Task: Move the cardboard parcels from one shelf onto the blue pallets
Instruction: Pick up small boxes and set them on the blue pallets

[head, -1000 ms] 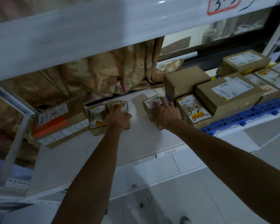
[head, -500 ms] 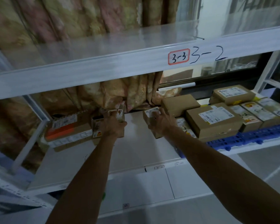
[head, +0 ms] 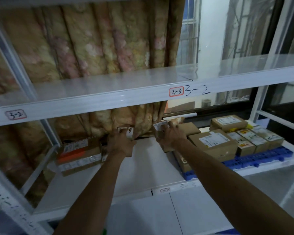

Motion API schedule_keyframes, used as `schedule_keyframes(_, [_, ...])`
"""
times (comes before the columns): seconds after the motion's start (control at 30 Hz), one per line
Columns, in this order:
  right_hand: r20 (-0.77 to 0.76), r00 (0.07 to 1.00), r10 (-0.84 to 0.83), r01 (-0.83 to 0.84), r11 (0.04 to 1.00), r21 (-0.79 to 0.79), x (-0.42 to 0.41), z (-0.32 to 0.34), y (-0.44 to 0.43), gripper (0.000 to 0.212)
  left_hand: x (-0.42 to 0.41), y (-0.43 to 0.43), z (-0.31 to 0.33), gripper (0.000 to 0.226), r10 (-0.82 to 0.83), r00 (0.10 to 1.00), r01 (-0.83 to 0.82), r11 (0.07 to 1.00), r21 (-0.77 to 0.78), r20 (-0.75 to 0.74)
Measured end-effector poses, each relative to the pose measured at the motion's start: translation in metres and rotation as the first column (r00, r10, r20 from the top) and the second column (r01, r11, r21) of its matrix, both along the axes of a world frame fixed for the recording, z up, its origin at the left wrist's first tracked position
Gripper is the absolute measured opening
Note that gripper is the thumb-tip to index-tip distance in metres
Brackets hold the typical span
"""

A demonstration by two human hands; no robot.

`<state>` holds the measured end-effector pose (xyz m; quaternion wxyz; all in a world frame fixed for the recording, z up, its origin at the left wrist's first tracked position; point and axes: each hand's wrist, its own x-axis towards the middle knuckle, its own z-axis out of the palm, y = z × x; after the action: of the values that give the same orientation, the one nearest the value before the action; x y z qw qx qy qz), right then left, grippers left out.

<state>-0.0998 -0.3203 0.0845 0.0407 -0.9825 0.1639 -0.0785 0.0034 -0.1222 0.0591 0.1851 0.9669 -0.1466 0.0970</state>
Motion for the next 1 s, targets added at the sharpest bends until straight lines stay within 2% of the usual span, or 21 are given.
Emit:
schedule_keyframes(0.13, [0.006, 1.0, -0.027, 0.028, 0.993, -0.111, -0.031, 0.011, 0.015, 0.07, -0.03, 0.014, 0.012, 0.065, -0.069, 0.998, 0.069, 0.998, 0.005, 0.005])
schedule_keyframes(0.27, [0.005, 0.994, -0.109, 0.108, 0.983, -0.147, -0.065, 0.008, 0.023, 0.075, -0.066, 0.031, 0.01, 0.059, -0.104, 0.995, 0.104, 0.995, -0.001, -0.002])
schedule_keyframes(0.33, [0.048, 0.992, -0.114, 0.12, 0.983, -0.141, -0.085, 0.006, 0.029, 0.073, -0.073, 0.041, 0.007, 0.068, -0.139, 0.99, 0.138, 0.989, -0.051, -0.026])
schedule_keyframes(0.43, [0.078, 0.984, -0.159, 0.162, 0.986, -0.036, -0.124, 0.003, 0.039, 0.066, -0.065, 0.037, -0.016, 0.093, -0.181, 0.983, 0.171, 0.968, -0.185, -0.038])
schedule_keyframes(0.47, [0.059, 0.981, -0.183, 0.184, 0.983, -0.015, -0.138, -0.002, 0.041, 0.065, -0.076, 0.035, -0.016, 0.093, -0.199, 0.979, 0.185, 0.963, -0.195, -0.054])
schedule_keyframes(0.57, [0.01, 0.979, -0.206, 0.206, 0.976, -0.067, -0.175, -0.018, 0.044, 0.065, -0.125, 0.03, -0.01, 0.071, -0.235, 0.971, 0.229, 0.966, -0.118, -0.04])
schedule_keyframes(0.63, [0.012, 0.963, -0.268, 0.268, 0.962, -0.044, -0.196, -0.029, 0.041, 0.063, -0.147, 0.02, -0.017, 0.065, -0.261, 0.964, 0.255, 0.962, -0.095, -0.056])
schedule_keyframes(0.77, [-0.014, 0.926, -0.378, 0.378, 0.926, -0.014, -0.229, -0.039, 0.023, 0.07, -0.183, -0.003, -0.034, 0.058, -0.342, 0.938, 0.337, 0.938, -0.084, -0.055])
schedule_keyframes(1.0, [-0.021, 0.903, -0.429, 0.428, 0.902, -0.05, -0.273, -0.041, -0.033, 0.072, -0.216, -0.058, -0.024, 0.061, -0.411, 0.912, 0.409, 0.911, -0.055, -0.016])
